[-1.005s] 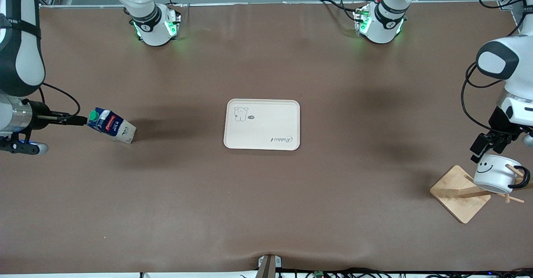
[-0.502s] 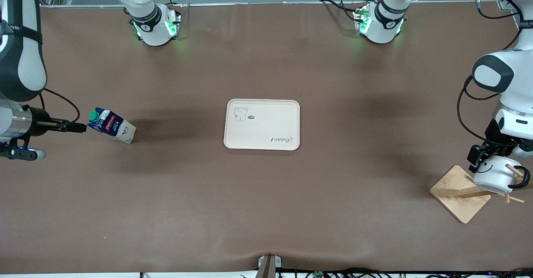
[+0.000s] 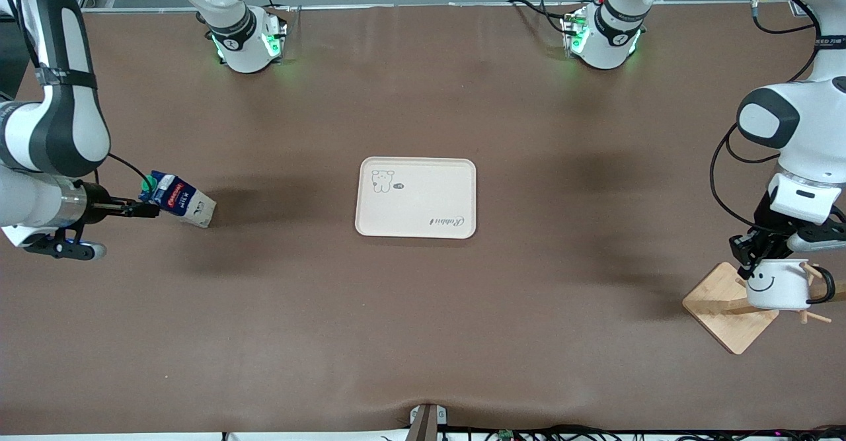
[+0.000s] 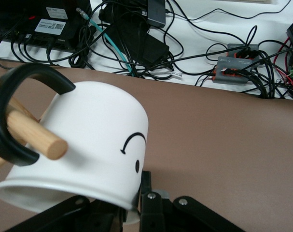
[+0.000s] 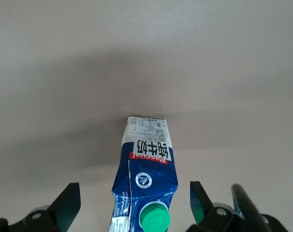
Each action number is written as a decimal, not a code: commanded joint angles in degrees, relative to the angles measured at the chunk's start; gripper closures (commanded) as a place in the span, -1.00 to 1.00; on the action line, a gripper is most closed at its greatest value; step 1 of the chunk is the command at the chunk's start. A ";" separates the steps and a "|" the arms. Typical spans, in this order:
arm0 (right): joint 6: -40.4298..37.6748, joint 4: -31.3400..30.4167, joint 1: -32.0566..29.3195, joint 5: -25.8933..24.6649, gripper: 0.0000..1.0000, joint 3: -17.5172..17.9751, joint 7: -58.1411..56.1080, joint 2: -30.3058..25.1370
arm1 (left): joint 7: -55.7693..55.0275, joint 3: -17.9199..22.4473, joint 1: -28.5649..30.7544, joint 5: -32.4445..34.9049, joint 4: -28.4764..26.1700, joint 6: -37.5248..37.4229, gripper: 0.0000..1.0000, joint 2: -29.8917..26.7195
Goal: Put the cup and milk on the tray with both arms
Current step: 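Grasp the milk carton with the right gripper while the left gripper grasps the mug, then lift the mug off the wooden tree with the left gripper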
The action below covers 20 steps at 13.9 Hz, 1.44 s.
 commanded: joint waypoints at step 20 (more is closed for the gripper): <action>20.18 -26.28 -1.15 0.66 -0.66 0.26 11.08 -13.32 | -30.49 -14.15 -8.82 -0.06 8.97 -35.59 1.00 -3.11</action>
